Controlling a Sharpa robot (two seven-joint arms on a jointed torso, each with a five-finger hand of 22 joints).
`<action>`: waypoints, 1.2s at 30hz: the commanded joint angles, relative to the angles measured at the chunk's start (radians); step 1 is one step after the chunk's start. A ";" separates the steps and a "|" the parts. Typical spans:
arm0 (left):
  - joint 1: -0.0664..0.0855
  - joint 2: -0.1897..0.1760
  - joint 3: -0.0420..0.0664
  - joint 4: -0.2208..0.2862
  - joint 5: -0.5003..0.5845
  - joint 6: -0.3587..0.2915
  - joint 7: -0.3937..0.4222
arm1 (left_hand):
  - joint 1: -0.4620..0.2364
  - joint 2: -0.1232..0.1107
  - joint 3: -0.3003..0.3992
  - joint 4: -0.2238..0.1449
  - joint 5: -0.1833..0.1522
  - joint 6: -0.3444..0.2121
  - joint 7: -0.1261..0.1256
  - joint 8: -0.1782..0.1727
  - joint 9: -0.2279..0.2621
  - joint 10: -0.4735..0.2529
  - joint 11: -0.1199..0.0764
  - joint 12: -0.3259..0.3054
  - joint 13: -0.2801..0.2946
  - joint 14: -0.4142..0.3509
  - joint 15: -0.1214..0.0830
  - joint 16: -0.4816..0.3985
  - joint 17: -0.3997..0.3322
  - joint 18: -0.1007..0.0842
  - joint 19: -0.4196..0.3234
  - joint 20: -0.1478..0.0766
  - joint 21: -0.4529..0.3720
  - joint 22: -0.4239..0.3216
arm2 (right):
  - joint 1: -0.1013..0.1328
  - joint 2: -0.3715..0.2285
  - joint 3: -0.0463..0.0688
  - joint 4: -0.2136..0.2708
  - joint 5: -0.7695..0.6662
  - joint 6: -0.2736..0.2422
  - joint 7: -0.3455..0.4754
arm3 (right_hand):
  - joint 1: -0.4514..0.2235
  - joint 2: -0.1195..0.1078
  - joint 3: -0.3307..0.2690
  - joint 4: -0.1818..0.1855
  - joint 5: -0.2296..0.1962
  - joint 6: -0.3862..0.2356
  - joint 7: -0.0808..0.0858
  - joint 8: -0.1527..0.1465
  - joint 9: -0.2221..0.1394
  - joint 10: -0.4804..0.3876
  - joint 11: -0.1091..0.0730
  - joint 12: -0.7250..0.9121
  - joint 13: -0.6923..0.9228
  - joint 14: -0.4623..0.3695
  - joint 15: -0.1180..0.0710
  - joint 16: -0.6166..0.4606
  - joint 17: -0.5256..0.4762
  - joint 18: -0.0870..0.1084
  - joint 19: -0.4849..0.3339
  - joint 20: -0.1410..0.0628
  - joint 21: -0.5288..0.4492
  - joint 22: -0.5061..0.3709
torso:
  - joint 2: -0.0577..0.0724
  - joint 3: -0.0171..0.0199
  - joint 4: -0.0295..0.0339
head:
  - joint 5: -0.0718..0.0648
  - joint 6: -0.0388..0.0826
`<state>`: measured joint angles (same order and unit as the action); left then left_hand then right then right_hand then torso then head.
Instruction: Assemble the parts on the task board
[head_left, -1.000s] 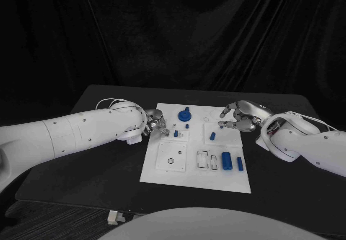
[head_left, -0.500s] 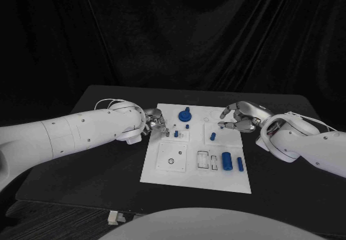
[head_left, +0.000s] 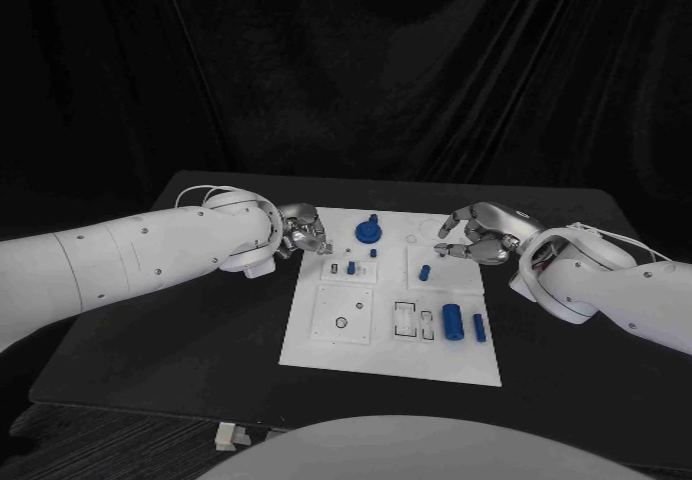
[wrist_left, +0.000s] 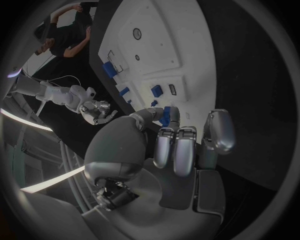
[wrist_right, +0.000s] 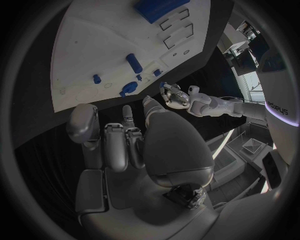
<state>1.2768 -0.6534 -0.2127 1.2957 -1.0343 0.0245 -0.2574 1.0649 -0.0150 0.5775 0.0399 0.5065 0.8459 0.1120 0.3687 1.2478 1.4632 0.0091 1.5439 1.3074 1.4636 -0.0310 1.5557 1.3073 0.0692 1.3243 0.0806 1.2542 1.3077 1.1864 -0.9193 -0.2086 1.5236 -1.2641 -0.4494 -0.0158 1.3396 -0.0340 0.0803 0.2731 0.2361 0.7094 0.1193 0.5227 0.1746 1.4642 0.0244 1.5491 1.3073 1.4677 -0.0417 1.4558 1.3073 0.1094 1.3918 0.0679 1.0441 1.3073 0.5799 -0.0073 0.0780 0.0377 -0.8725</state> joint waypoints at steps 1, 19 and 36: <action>0.019 0.002 0.001 0.001 0.003 0.148 -0.009 | -0.013 -0.006 0.008 -0.004 -0.017 0.064 -0.052 0.002 -0.009 0.076 -0.011 0.003 0.235 0.076 -0.010 0.001 0.227 0.011 0.005 -0.007 0.009 0.157 | -0.002 0.001 0.001 0.000 -0.002 0.011 -0.022 | 0.005 0.008 0.006 0.001 0.005 0.009 -0.001 0.001 -0.002 0.068 0.008 -0.004 0.225 0.056 0.008 -0.007 0.151 -0.009 -0.004 0.006 -0.006 0.131 | 0.000 0.0001 -0.0002 | -0.001 0.000; 0.059 0.121 0.002 -0.140 0.003 0.458 -0.175 | -0.016 -0.026 0.057 -0.054 -0.047 0.077 -0.052 -0.047 -0.054 0.087 -0.015 0.011 0.245 0.082 -0.017 0.003 0.233 0.010 0.012 -0.016 0.012 0.158 | -0.002 0.005 0.001 -0.001 -0.002 0.012 -0.025 | 0.009 0.007 0.008 -0.002 0.010 0.009 -0.001 0.000 -0.003 0.067 0.008 -0.004 0.224 0.055 0.008 -0.008 0.150 -0.009 -0.006 0.006 -0.011 0.130 | 0.001 -0.0012 -0.0018 | -0.007 0.000; 0.054 0.224 0.002 -0.270 0.003 0.488 -0.186 | -0.018 -0.018 0.067 -0.065 -0.048 0.076 -0.047 -0.063 -0.065 0.087 -0.012 0.011 0.245 0.086 -0.015 0.005 0.238 0.009 0.014 -0.015 0.013 0.159 | -0.002 0.010 0.001 -0.003 -0.002 0.018 -0.026 | 0.010 0.007 0.008 -0.002 0.011 0.008 0.000 -0.001 -0.004 0.067 0.008 -0.004 0.224 0.055 0.008 -0.009 0.149 -0.009 -0.006 0.007 -0.010 0.130 | 0.003 -0.0021 0.0034 | -0.016 0.000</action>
<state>1.3317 -0.4324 -0.2121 1.0282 -1.0343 0.4861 -0.4417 1.0390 -0.0388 0.6311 -0.0142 0.4616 0.8833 0.1033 0.3097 1.1838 1.4650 0.0003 1.5527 1.3074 1.4651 -0.0395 1.5557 1.3081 0.0692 1.3369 0.0681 1.2685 1.3075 1.1862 -0.9088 -0.2086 1.5210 -1.2640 -0.4394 -0.0246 1.3435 -0.0302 0.0832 0.2702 0.2437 0.7130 0.1158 0.5227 0.1727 1.4642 0.0244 1.5491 1.3073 1.4677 -0.0417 1.4519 1.3073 0.1093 1.3882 0.0715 1.0377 1.3078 0.5821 -0.0093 0.0795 0.0202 -0.8725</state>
